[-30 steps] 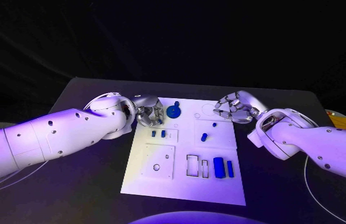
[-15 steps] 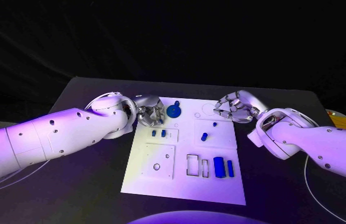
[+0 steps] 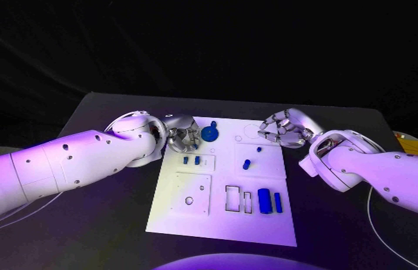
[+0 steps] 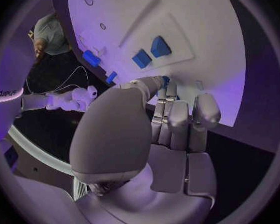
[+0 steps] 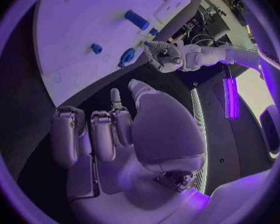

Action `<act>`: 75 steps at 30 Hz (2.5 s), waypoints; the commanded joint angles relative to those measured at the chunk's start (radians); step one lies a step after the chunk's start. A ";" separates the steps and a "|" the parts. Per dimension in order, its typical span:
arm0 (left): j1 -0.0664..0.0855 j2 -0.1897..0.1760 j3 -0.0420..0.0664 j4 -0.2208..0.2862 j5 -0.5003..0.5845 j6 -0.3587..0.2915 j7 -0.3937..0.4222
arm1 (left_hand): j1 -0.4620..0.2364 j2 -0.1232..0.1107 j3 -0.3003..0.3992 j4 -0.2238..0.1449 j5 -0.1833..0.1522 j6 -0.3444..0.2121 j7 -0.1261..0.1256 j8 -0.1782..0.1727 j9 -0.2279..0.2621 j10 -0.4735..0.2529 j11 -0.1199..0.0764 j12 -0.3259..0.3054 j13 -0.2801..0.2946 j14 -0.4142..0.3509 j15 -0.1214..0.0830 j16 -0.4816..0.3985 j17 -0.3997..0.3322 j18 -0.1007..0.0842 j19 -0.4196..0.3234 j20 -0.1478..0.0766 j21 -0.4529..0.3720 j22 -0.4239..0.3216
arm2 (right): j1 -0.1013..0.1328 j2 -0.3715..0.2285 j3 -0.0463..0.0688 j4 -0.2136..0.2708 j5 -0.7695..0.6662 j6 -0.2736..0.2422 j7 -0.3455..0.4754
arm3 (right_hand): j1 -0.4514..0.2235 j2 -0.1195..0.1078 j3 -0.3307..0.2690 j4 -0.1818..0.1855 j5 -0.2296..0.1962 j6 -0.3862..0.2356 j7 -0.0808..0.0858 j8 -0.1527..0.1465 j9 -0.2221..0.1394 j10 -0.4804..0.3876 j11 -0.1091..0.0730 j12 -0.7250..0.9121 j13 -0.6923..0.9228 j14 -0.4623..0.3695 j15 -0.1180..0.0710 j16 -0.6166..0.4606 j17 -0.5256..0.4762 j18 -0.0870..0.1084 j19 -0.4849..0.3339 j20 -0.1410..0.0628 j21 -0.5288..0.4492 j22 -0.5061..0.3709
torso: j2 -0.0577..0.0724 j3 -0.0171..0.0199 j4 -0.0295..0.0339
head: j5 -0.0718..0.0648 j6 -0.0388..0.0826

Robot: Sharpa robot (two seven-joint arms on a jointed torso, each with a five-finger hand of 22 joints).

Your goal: Assemble the parts on the task board

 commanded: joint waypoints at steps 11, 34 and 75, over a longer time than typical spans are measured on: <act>-0.002 0.006 -0.003 -0.004 0.000 0.037 -0.019 | -0.015 0.000 0.003 -0.004 -0.005 0.007 0.003 -0.010 0.001 0.014 0.000 -0.013 0.000 0.002 0.000 -0.005 -0.003 -0.016 -0.007 -0.005 -0.006 -0.006 | -0.001 0.000 0.000 0.000 -0.008 0.004 0.006 | -0.005 0.008 0.005 0.001 0.008 -0.006 0.001 0.010 0.003 -0.008 -0.001 -0.001 0.099 0.071 -0.007 -0.004 0.126 0.009 0.021 -0.007 -0.003 0.168 | 0.000 0.0001 0.0010 | -0.002 -0.005; -0.003 -0.001 -0.003 0.000 0.003 0.004 -0.022 | -0.048 -0.033 -0.007 -0.002 0.002 -0.058 0.024 -0.083 -0.016 -0.043 0.028 -0.097 -0.005 -0.036 0.023 -0.026 -0.075 -0.003 -0.055 0.010 -0.049 -0.063 | -0.002 0.000 0.000 -0.001 -0.008 0.003 0.007 | -0.005 0.008 0.005 0.001 0.008 -0.006 0.001 0.010 0.003 -0.008 -0.001 -0.001 0.099 0.071 -0.007 -0.004 0.126 0.009 0.021 -0.007 -0.003 0.168 | -0.001 -0.0008 0.0013 | 0.000 -0.005; -0.002 -0.155 0.021 0.087 1.047 -0.185 0.434 | -0.040 0.007 -0.054 0.019 0.002 -0.054 0.048 -0.130 -0.045 -0.119 0.049 0.004 0.011 -0.328 0.047 -0.246 -0.464 0.061 -0.354 0.030 -0.362 -0.411 | -0.002 -0.004 0.001 0.000 -0.594 0.253 -0.072 | 0.123 -0.114 0.206 -0.064 -0.057 0.014 0.015 -0.022 -0.007 -0.418 0.033 -1.137 -0.950 0.029 0.018 -0.100 -0.045 0.044 -0.048 0.013 -0.183 0.074 | -0.002 -0.0032 0.0012 | -0.058 0.019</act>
